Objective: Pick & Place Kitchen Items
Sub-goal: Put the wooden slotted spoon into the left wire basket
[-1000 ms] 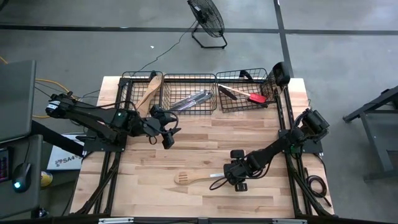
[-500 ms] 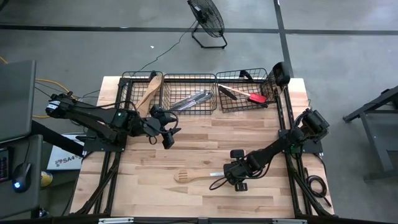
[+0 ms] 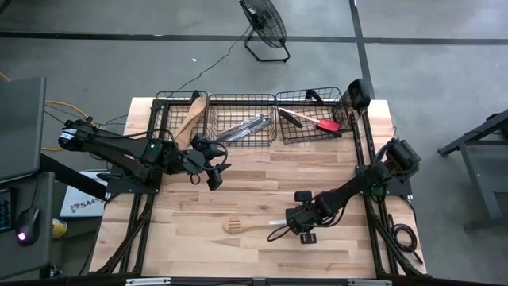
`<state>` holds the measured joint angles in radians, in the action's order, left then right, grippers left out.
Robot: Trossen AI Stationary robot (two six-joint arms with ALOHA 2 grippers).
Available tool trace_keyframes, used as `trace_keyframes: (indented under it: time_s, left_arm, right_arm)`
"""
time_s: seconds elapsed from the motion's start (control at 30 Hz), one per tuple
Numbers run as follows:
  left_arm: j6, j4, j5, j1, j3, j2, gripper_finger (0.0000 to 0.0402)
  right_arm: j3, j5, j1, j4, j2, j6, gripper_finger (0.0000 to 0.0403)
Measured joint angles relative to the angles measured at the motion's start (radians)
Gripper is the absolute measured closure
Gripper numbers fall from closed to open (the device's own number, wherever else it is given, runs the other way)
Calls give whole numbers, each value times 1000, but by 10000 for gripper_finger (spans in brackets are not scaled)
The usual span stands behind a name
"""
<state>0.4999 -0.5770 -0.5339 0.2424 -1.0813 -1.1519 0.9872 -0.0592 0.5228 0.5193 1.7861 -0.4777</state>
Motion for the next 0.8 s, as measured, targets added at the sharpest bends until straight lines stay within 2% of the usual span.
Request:
trace_keyframes:
  time_s: [0.23, 0.8]
  left_arm:
    - [0, 1, 1, 0, 0, 0, 193]
    - [0, 0, 1, 0, 0, 0, 193]
  right_arm:
    - [-2, -10, 2, 62, -76, -1, 337]
    - [-2, -64, 54, 228, -153, -133, 338]
